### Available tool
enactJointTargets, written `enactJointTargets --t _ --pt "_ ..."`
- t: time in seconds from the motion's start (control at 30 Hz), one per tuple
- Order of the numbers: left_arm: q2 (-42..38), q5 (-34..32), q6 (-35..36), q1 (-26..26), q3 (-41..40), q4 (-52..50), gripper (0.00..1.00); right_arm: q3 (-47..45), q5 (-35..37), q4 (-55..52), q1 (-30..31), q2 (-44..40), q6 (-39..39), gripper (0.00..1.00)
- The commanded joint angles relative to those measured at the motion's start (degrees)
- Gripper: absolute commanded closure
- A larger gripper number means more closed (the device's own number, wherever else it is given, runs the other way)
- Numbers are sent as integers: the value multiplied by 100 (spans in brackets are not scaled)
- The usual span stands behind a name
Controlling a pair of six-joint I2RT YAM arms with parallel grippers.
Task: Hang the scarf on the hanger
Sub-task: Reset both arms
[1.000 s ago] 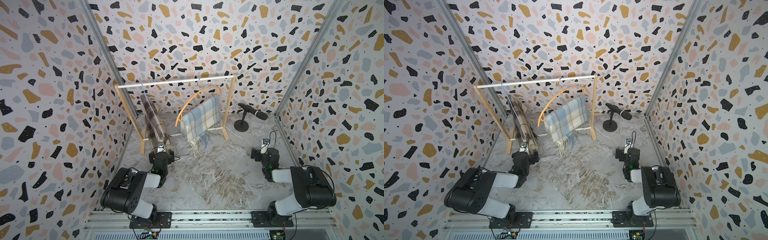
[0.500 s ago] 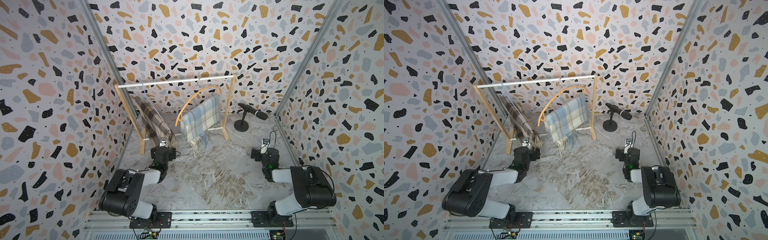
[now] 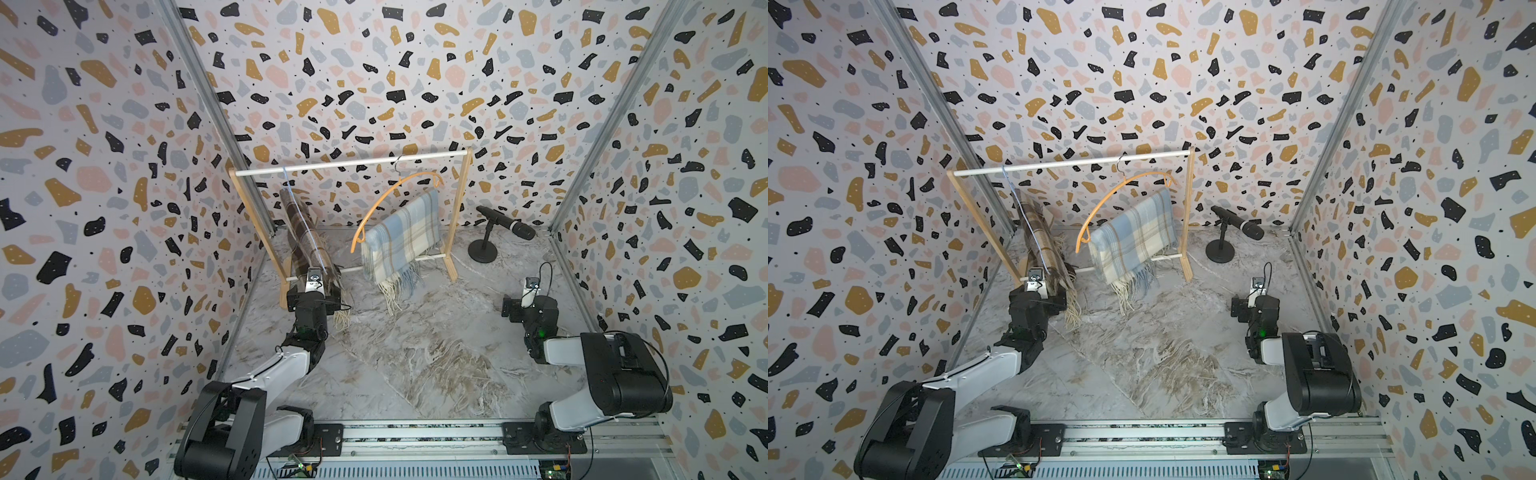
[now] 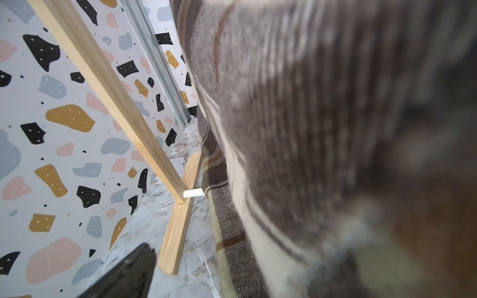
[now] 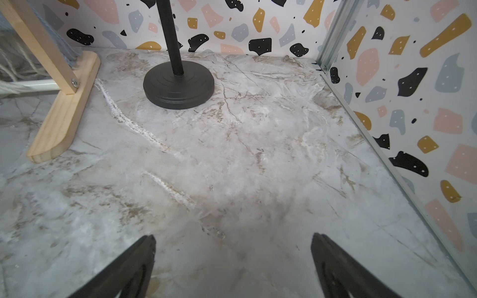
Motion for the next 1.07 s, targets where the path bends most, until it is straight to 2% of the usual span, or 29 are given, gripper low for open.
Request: enactJointTargets --t 0.0,0.13,0.2,0.23,0.33,1.03 --pt "373 -80 141 104 -325 882 0 -10 -37 89 -16 -19 -36 0" --pt "1168 550 22 435 -681 2083 0 -6 -42 89 -18 -19 -41 0" --pt "1561 636 16 507 -795 2770 0 -2 -35 89 -15 -15 -40 0" --pt "1542 673 15 510 -712 2567 0 -4 -37 89 -14 -18 -40 0" --pt "1445 649 -242 688 -33 1036 0 1 -37 80 -16 -10 -40 0" --pt "1408 560 -378 765 -49 1050 0 -5 -29 80 -21 -17 -40 0"
